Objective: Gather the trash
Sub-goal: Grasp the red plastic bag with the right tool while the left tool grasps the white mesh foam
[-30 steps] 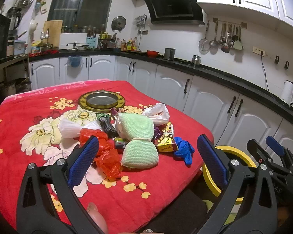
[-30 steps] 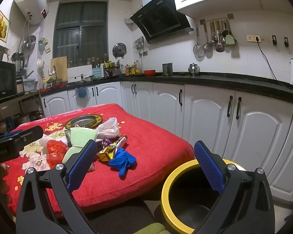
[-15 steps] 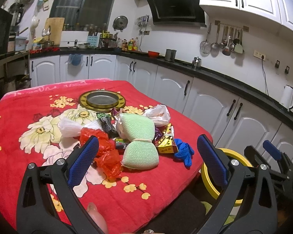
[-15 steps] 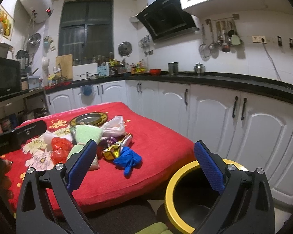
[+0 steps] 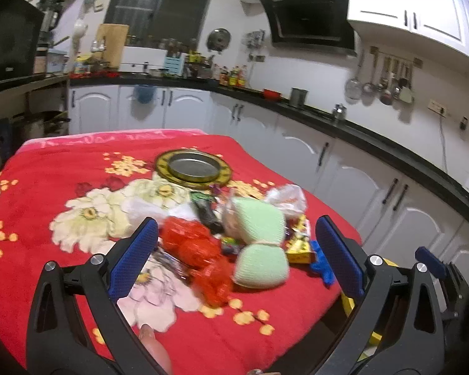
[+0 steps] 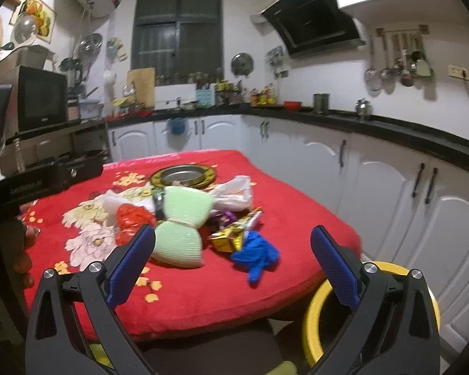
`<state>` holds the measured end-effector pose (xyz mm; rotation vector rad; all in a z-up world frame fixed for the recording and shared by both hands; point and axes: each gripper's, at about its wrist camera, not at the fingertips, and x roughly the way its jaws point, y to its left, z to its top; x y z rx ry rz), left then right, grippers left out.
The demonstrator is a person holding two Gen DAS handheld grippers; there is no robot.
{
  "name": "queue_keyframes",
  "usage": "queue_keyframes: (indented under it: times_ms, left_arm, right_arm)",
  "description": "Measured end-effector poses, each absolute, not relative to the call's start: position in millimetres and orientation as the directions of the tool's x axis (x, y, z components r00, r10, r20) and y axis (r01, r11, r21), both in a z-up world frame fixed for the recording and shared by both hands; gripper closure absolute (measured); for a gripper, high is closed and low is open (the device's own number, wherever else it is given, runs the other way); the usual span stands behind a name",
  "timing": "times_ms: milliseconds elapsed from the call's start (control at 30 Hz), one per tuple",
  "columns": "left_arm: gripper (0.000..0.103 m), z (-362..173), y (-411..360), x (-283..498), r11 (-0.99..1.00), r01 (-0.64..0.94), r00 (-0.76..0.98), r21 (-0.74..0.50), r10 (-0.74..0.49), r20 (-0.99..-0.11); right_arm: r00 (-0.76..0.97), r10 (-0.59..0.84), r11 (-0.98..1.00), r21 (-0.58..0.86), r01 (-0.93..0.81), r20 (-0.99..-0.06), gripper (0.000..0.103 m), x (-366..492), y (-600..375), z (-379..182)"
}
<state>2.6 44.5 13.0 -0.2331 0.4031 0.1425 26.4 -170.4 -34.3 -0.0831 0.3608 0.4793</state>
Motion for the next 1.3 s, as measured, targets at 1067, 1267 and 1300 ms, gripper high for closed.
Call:
queue_keyframes:
  times_ms: [1067,1267,1300]
  left_arm:
    - [0.010,-30.1,180.6,51.9,0.854,-0.414,0.805,-0.313,0.183,-0.565]
    - [0.010,-51.8,190.4,80.9,0.857,-0.398,0.772,-0.327,0.120,-0.624]
    - [0.010,-55.4,192.4,84.5,0.852,-0.399,0.768,-0.338,0.109,-0.631]
  right_arm:
    - [0.542,0.607,0.639,-0.049,-0.768,-0.581,0.026,70.1,-16.7,-81.3]
    - [0.535,0.577,0.626,-0.086,-0.775,-0.617,0.034,78.5,3.6,-91.8]
    - [0.533,0.565,0.626,-0.093,-0.774,-0.629,0.036,81.1,7.3,-94.9]
